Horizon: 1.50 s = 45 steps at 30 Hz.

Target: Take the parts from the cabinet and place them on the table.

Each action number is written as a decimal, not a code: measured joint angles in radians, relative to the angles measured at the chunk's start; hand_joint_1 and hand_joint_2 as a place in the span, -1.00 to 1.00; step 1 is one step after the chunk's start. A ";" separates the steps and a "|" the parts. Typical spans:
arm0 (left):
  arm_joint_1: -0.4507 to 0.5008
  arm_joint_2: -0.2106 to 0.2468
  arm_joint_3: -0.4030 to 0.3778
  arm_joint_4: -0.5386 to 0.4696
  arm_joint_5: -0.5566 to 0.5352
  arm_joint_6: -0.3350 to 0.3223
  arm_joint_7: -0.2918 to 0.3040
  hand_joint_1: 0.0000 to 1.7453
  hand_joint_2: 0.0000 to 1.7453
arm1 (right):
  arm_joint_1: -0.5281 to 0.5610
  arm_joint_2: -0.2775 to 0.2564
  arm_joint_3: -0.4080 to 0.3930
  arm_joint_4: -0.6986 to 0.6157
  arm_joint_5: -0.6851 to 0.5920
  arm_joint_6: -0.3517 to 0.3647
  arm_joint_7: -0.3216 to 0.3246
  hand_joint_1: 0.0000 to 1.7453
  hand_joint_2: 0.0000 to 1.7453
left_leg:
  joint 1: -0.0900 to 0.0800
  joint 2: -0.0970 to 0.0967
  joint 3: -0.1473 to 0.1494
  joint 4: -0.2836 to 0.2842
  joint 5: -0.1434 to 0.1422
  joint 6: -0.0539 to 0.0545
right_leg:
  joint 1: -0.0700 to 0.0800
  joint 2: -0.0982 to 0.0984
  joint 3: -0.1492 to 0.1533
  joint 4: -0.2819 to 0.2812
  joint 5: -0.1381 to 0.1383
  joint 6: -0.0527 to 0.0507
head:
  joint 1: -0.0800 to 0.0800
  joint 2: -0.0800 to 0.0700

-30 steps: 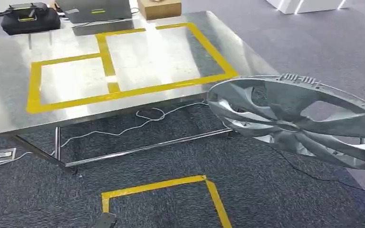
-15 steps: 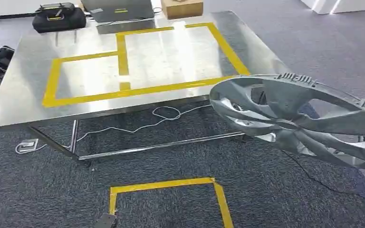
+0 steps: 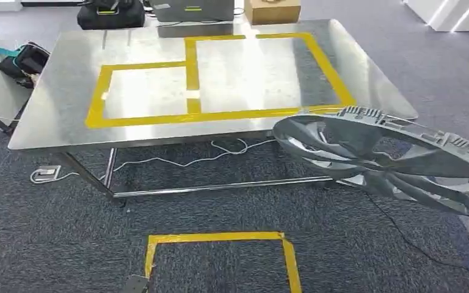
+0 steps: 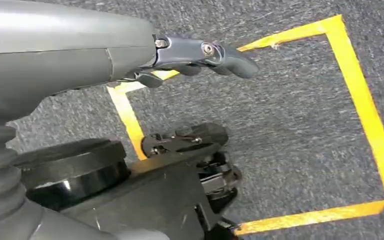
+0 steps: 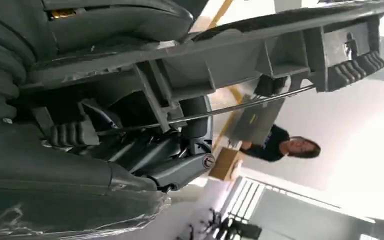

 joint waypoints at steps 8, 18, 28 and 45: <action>0.003 0.000 0.000 0.000 0.000 -0.005 -0.006 -1.00 1.00 | 0.012 -0.037 -0.027 -0.033 0.341 -0.165 -0.026 1.00 1.00 | -0.008 -0.027 0.010 0.009 -0.008 -0.014 | -0.003 0.011 0.112 -0.265 0.151 -0.013 | -0.003 0.000; 0.006 0.008 -0.002 0.000 -0.027 -0.035 0.006 -1.00 1.00 | 0.107 -0.049 -0.091 -0.110 0.833 -0.382 -0.040 1.00 1.00 | -0.008 -0.026 0.015 -0.005 -0.001 0.001 | 0.002 0.013 0.109 -0.265 0.152 -0.024 | -0.002 0.000; 0.001 0.001 -0.004 0.000 -0.042 -0.014 0.010 -1.00 1.00 | 0.093 0.065 -0.089 -0.157 0.697 -0.582 -0.215 1.00 1.00 | -0.008 -0.025 0.014 -0.008 -0.001 -0.025 | 0.001 0.013 0.109 -0.265 0.152 -0.028 | -0.002 0.000; -0.003 -0.003 -0.011 0.000 -0.054 -0.012 0.021 -1.00 1.00 | 0.050 0.193 -0.090 -0.256 0.670 -0.659 -0.381 1.00 1.00 | -0.010 -0.026 0.013 -0.007 -0.001 -0.024 | -0.002 0.012 0.110 -0.267 0.154 -0.026 | -0.002 0.000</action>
